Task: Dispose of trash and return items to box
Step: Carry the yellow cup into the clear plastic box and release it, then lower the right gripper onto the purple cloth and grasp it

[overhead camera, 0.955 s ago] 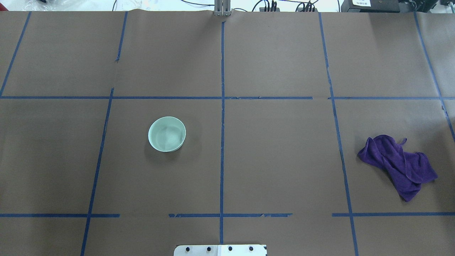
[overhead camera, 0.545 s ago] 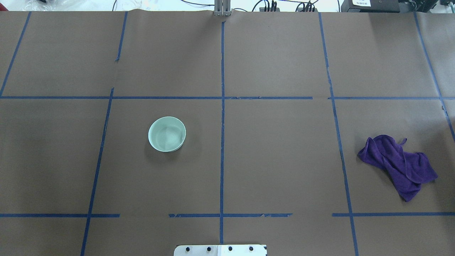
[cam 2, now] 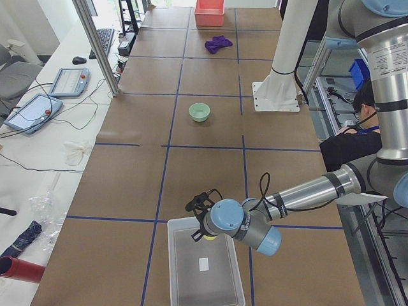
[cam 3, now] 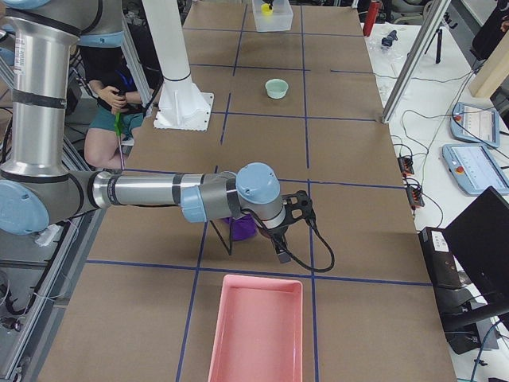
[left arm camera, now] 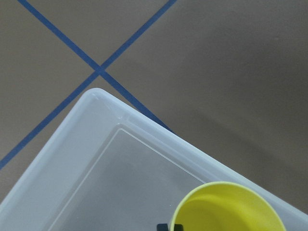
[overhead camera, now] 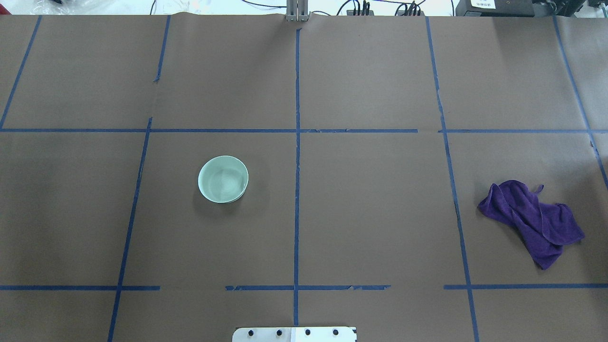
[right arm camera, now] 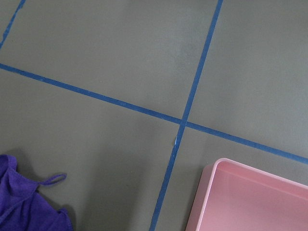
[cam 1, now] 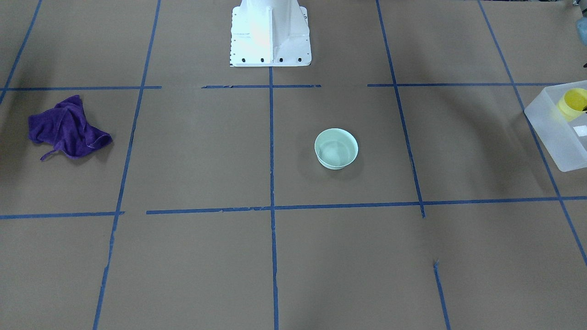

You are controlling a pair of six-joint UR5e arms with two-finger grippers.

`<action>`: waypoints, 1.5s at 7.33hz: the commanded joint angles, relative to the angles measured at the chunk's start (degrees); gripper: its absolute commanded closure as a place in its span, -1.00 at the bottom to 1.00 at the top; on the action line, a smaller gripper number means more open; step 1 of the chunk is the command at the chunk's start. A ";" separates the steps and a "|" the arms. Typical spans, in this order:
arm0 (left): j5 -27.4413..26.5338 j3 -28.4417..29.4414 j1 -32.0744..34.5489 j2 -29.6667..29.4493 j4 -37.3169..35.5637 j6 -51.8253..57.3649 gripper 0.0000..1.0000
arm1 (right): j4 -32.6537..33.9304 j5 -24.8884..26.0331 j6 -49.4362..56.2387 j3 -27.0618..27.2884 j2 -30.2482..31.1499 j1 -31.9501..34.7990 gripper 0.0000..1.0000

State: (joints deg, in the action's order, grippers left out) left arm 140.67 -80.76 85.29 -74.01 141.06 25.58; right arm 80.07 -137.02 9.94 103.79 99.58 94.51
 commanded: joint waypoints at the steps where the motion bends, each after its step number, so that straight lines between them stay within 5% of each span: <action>1: 0.04 0.78 -1.70 0.01 0.18 -0.09 -0.26 | 0.00 0.00 -0.01 -0.08 0.00 -0.03 -1.00; 2: -0.05 0.87 -1.79 0.09 2.10 -0.09 -0.49 | 0.00 -0.09 -0.01 0.18 -0.09 -0.03 -1.00; 3: -0.13 0.69 -1.79 0.01 2.72 -0.18 -0.99 | -0.09 -0.09 0.08 0.27 -0.09 -0.03 -1.00; 5: -0.05 -5.49 -1.70 -0.87 1.69 -5.76 -1.00 | -4.71 -0.44 -0.36 0.53 -0.44 -1.07 -1.00; 7: -0.22 -12.03 -1.61 -5.84 -8.20 -9.06 -1.00 | -16.88 -3.07 -18.35 0.80 -0.09 -7.28 -1.00; 9: -0.22 -12.32 -1.61 -10.43 -12.11 -9.06 -1.00 | -29.56 1.03 -32.84 0.88 2.71 -17.47 -1.00; 11: -0.22 -12.66 -1.61 -11.24 -12.65 -9.06 -1.00 | -33.92 11.11 -35.95 4.55 7.27 -28.18 -1.00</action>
State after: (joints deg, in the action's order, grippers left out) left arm 140.45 -93.19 83.67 -84.52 128.98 16.55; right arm 48.98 -132.28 -23.70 105.85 103.87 73.40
